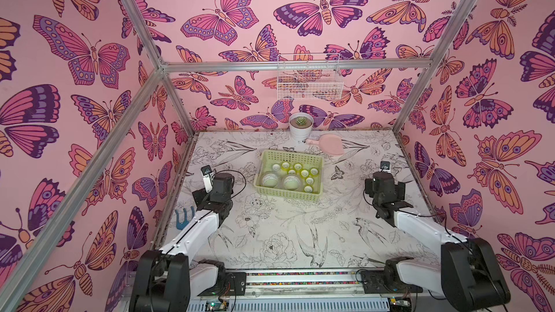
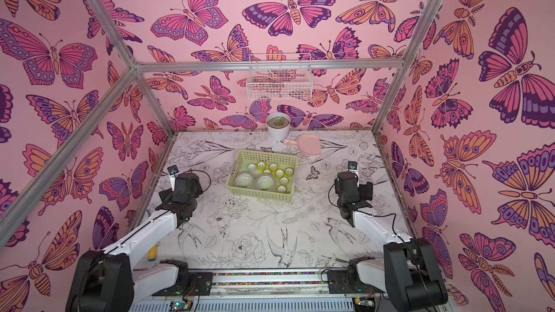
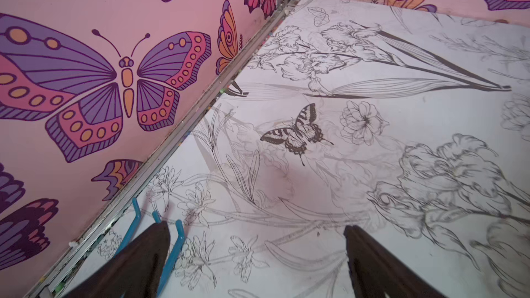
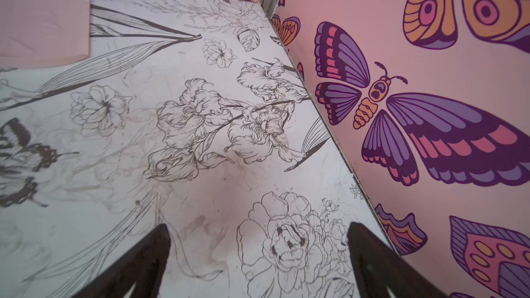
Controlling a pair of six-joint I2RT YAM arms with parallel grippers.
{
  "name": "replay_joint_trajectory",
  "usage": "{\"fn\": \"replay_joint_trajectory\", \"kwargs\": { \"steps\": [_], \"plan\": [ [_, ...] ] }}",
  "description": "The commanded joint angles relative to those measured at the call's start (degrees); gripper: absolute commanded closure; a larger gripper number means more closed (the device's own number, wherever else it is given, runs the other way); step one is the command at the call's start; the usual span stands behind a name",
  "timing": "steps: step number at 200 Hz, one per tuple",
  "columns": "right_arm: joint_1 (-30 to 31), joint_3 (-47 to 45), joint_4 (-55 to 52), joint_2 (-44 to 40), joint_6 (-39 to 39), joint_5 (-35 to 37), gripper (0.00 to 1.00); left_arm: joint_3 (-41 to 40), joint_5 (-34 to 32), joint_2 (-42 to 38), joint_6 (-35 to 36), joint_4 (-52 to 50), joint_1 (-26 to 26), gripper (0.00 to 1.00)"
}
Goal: Put the transparent tape into the storage box
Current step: Reset both arms
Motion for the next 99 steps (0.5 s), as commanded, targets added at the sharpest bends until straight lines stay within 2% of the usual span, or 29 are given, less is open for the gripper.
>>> {"fn": "replay_joint_trajectory", "kwargs": {
  "steps": [1,10,21,30,46,60,74,82,91,99],
  "plan": [
    [-1.38,-1.43,16.14,4.61,-2.77,-2.86,0.01,-2.89,-1.40,5.54,4.07,14.05,1.95,0.00],
    [-1.85,-1.77,20.27,7.33,-4.49,-3.63,0.01,-4.49,-0.60,7.48,5.48,20.07,2.90,0.00],
    [-2.67,-2.18,24.45,10.25,-4.31,-3.22,0.01,-2.87,2.47,8.39,5.06,18.54,4.50,0.00],
    [-3.48,-2.57,27.00,11.92,-3.93,-4.16,0.01,-3.86,2.72,9.29,4.77,23.78,5.02,0.00],
    [-4.85,-2.02,24.97,11.56,-3.03,-7.04,0.01,-7.29,6.49,10.90,4.72,33.87,6.17,0.00],
    [-7.23,-3.21,25.13,10.57,-1.96,-13.11,0.01,-8.82,9.44,13.60,6.86,41.08,6.21,0.00],
    [-10.91,-4.84,27.37,10.87,-0.03,-20.64,0.01,-8.02,14.78,13.79,8.65,39.02,6.23,0.00],
    [-12.66,-6.55,32.30,13.10,0.44,-24.84,0.01,-8.18,17.72,14.32,9.59,39.15,6.22,0.00],
    [-12.94,-7.84,37.28,14.14,0.31,-25.42,0.01,-9.80,19.64,16.25,10.40,43.74,6.26,0.00],
    [-12.94,-7.71,36.38,13.64,0.28,-25.64,0.01,-10.80,19.30,17.80,10.65,48.41,6.23,0.00]
  ]
}}
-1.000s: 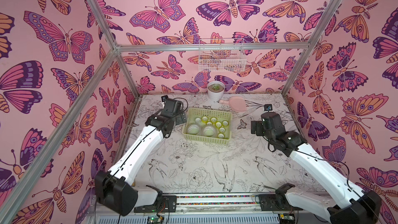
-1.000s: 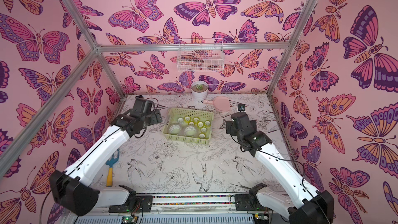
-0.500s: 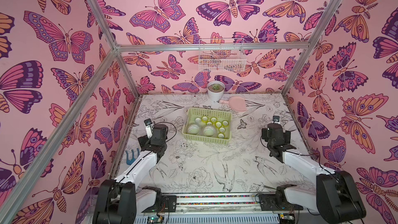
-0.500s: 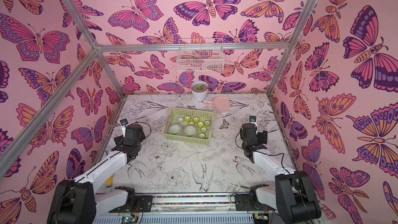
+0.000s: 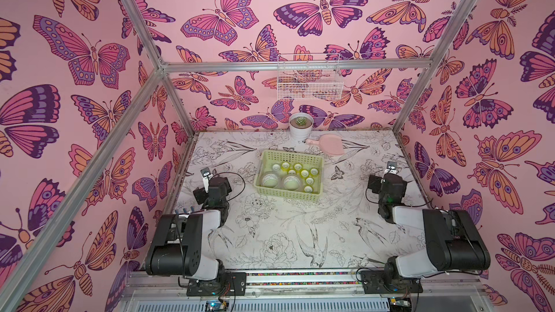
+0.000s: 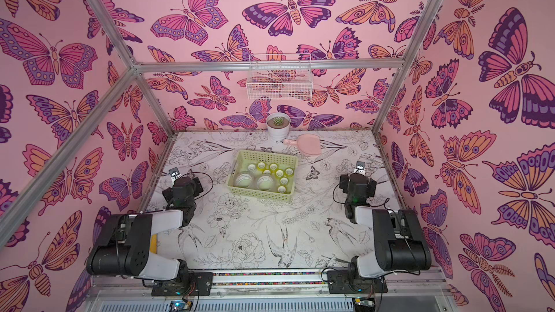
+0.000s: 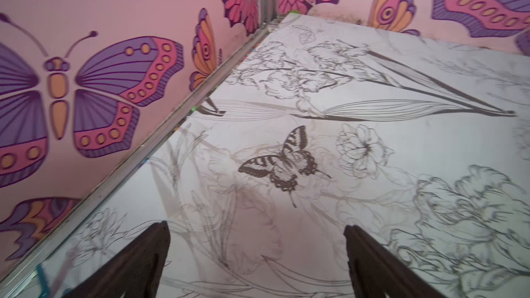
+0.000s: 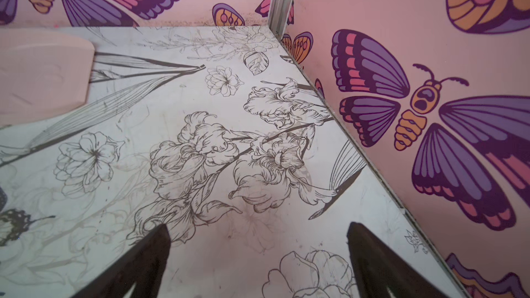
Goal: Put the transparent tape into the storage box
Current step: Reset both arms
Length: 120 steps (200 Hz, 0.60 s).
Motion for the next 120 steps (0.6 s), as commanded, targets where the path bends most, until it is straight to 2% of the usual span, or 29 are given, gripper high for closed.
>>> {"fn": "replay_joint_trajectory", "kwargs": {
  "steps": [1,13,54,77,120],
  "plan": [
    [-1.14,-2.07,7.68,1.42,1.48,-8.50,0.01,-2.85,6.61,3.20,3.36,12.79,0.23,0.00],
    [-1.15,-1.29,3.01,-0.36,1.49,-9.01,0.01,-2.30,7.05,2.19,3.39,9.98,0.31,0.00],
    [-0.98,-3.15,7.32,-0.03,-1.75,-15.77,0.01,-2.57,6.73,2.63,3.01,11.30,0.25,0.00],
    [-1.10,-0.05,1.70,0.40,-0.34,-13.54,0.01,-2.63,6.73,2.69,3.12,11.45,0.23,0.00],
    [-1.23,-0.20,1.88,0.28,-0.39,-13.56,0.01,-2.63,7.25,2.70,3.63,11.46,0.14,0.00]
  ]
}}
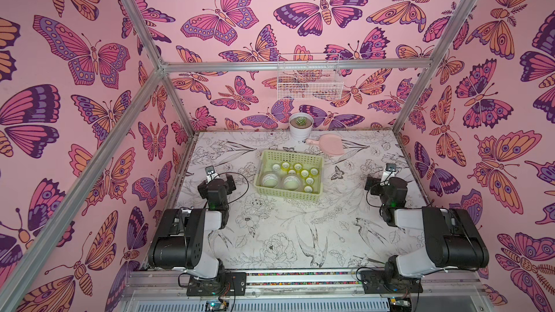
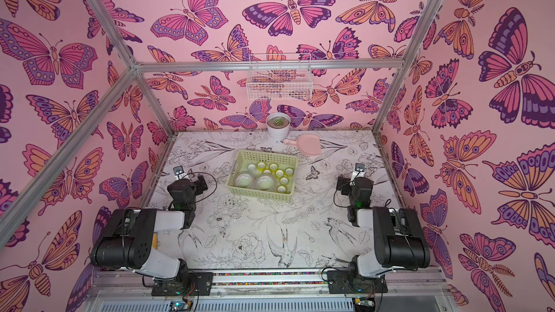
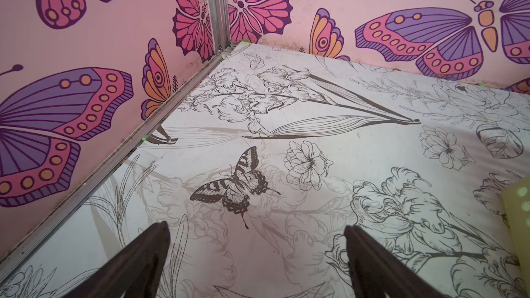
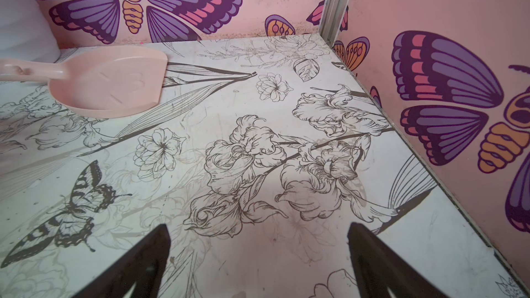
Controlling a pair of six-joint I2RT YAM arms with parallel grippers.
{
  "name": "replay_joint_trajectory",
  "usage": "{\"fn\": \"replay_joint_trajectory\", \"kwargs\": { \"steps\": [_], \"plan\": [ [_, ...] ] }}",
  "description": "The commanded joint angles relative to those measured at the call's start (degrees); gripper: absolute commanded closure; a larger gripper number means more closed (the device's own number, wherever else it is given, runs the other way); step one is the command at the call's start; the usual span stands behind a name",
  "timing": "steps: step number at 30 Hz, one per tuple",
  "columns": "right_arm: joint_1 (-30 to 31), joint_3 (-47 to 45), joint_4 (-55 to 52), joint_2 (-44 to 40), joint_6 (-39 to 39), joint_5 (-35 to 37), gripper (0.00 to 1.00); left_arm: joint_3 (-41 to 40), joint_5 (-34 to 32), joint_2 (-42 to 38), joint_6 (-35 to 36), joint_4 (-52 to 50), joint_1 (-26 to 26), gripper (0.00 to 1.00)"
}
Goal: Put the transparent tape into the storage box
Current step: Reset both arms
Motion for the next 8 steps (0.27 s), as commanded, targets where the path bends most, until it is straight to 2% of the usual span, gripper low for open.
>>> {"fn": "replay_joint_trajectory", "kwargs": {
  "steps": [1,8],
  "plan": [
    [-0.21,1.31,-1.44,-0.23,0.04,-0.84,0.01,-0.71,1.24,0.57,1.33,1.21,0.18,0.00],
    [-0.21,1.31,-1.45,-0.21,0.04,-0.80,0.01,-0.60,1.25,0.64,1.23,1.11,0.19,0.00]
  ]
}}
